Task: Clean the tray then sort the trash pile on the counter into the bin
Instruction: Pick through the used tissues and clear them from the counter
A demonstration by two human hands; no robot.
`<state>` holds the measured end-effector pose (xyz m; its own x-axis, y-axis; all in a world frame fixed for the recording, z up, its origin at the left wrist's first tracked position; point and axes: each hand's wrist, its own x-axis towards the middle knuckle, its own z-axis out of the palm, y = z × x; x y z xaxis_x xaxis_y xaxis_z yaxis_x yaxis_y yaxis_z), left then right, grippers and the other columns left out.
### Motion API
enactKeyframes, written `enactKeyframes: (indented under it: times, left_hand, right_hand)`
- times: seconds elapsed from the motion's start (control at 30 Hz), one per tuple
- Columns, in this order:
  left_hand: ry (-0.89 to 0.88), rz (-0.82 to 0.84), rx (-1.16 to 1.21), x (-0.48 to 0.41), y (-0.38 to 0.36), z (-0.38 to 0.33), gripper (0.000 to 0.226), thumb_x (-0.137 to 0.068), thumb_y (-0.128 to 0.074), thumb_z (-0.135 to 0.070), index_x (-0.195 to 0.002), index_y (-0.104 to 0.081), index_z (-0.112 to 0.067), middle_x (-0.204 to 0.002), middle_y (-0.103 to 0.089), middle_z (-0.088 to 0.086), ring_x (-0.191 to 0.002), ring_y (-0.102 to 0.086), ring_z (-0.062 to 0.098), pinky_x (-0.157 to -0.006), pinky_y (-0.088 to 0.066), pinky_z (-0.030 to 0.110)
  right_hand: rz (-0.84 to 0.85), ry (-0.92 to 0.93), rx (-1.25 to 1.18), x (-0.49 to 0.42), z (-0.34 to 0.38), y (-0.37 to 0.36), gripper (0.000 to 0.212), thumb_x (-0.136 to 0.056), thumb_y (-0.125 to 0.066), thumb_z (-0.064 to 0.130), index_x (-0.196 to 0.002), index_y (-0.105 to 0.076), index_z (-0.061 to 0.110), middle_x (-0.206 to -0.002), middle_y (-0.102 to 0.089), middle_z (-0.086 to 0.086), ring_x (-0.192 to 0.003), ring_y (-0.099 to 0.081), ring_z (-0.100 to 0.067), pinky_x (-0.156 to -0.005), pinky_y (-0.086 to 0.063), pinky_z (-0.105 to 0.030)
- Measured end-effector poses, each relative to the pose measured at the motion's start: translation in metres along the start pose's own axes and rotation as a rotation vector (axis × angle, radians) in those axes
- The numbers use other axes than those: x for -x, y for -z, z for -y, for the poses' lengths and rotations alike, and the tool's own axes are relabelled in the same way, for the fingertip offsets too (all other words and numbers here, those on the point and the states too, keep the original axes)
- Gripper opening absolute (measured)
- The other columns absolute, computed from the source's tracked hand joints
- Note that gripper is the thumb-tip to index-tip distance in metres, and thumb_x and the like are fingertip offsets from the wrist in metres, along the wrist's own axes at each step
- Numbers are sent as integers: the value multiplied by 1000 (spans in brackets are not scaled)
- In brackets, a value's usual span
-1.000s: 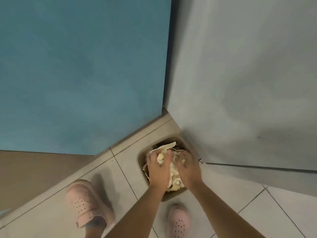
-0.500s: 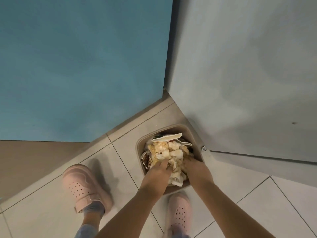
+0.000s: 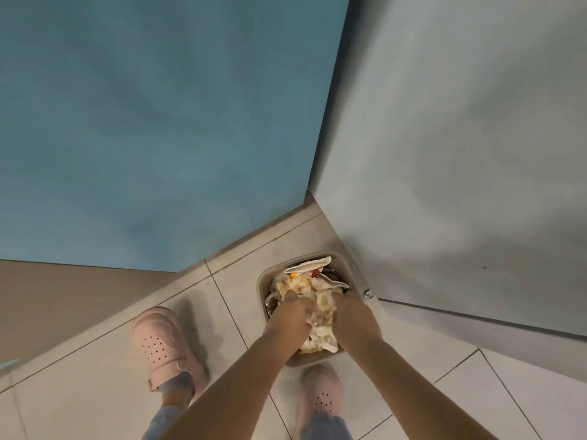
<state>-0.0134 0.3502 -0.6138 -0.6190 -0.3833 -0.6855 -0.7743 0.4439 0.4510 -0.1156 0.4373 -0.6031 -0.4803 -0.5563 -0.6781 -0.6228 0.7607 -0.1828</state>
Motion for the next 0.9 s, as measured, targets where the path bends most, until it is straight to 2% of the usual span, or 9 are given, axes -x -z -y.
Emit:
enactKeyframes:
  times: [0.1,0.2,0.3,0.43,0.57,0.63,0.7,0.8,0.9]
  left_hand:
    - [29,-166,245,53,53,-2,33,-84,-66,-15,-114,-64,-29,-122,-52,3,-94,-59,14,-87,-43,17]
    - [20,-381,467,124,122,-5,29,-81,-70,-10,-89,-63,-36,-101,-56,-1,-70,-57,5,-71,-43,9]
    - [-5,-554,614,205,193,-18,27,-82,-70,-11,-89,-66,-37,-96,-62,-7,-80,-59,3,-69,-44,10]
    - [-59,-651,761,327,287,-41,16,-84,-69,-14,-92,-72,-27,-91,-71,-3,-80,-64,6,-75,-50,17]
    - [-123,-820,980,444,366,-49,14,-83,-66,-13,-95,-73,-15,-86,-72,8,-74,-66,9,-70,-50,12]
    - [-133,-952,1032,486,396,-43,14,-85,-63,-14,-96,-72,-14,-85,-72,9,-74,-67,11,-68,-52,15]
    - [-115,-1081,1017,515,426,-24,13,-88,-62,-16,-95,-72,-16,-84,-72,6,-75,-67,14,-67,-54,21]
    - [-24,-1239,987,538,467,21,11,-89,-63,-17,-94,-72,-19,-84,-71,4,-77,-66,15,-67,-54,25]
    - [161,-1334,802,538,506,83,16,-84,-69,-29,-98,-70,-22,-96,-69,-1,-85,-62,14,-71,-48,23]
  right_hand:
    - [-142,72,-149,33,35,48,39,-93,-46,25,-131,-48,31,-125,-56,1,-108,-58,-21,-91,-44,-30]
    - [-286,173,-416,80,81,108,31,-91,-54,33,-122,-58,33,-107,-63,10,-90,-61,-8,-84,-46,-22]
    - [-433,353,-696,140,135,178,18,-87,-62,37,-103,-68,30,-89,-67,14,-75,-61,-3,-76,-52,-26]
    - [-568,659,-953,226,209,263,25,-80,-63,45,-81,-71,21,-70,-66,10,-60,-58,-6,-60,-50,-27]
    - [-578,901,-927,288,282,333,14,-84,-67,32,-76,-70,20,-59,-56,17,-52,-47,-2,-53,-38,-12]
    - [-520,992,-888,307,319,359,14,-87,-66,23,-75,-69,16,-57,-53,14,-52,-44,-3,-53,-35,-13]
    - [-469,1057,-830,320,357,378,13,-88,-65,20,-76,-71,17,-59,-57,10,-53,-46,-4,-54,-38,-16]
    - [-408,1071,-767,331,413,393,12,-87,-65,22,-80,-70,30,-66,-63,6,-57,-52,-7,-58,-43,-17]
    - [-398,1048,-678,330,468,399,9,-86,-66,27,-87,-70,34,-68,-63,7,-62,-56,-11,-60,-45,-17]
